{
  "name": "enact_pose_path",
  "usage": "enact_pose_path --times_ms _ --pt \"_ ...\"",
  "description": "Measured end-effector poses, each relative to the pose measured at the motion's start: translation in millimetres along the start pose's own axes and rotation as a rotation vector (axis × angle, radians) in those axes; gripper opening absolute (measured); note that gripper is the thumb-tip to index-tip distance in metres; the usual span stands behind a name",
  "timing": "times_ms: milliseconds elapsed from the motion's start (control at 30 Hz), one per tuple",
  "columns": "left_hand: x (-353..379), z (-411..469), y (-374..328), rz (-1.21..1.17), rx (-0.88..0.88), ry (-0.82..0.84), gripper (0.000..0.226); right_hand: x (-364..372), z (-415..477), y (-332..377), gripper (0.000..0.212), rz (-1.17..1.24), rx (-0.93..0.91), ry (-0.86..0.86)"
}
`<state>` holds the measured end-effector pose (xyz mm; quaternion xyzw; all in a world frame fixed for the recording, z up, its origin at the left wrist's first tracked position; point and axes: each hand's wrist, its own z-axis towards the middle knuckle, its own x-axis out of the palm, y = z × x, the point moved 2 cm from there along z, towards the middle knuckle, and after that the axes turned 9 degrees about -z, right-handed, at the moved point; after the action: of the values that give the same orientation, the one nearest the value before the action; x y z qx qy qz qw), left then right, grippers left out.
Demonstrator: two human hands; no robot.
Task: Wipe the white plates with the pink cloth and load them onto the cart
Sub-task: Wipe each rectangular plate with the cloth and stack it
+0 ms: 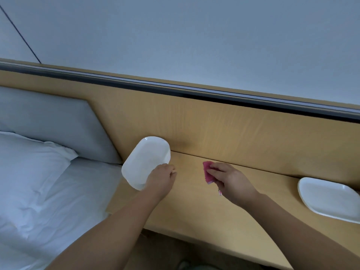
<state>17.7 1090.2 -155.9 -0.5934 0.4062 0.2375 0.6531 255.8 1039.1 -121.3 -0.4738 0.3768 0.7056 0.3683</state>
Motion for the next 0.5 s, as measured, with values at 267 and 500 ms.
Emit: enact_pose_path --times_ms 267,500 --pt "81.4 36.9 -105.3 0.014 0.283 0.126 0.024 -35.1 -101.1 -72.1 0.028 -0.029 0.323 -0.038" --pt "165.0 44.3 -210.3 0.014 0.400 0.278 0.024 -73.9 -200.1 -135.1 0.022 -0.058 0.575 -0.058"
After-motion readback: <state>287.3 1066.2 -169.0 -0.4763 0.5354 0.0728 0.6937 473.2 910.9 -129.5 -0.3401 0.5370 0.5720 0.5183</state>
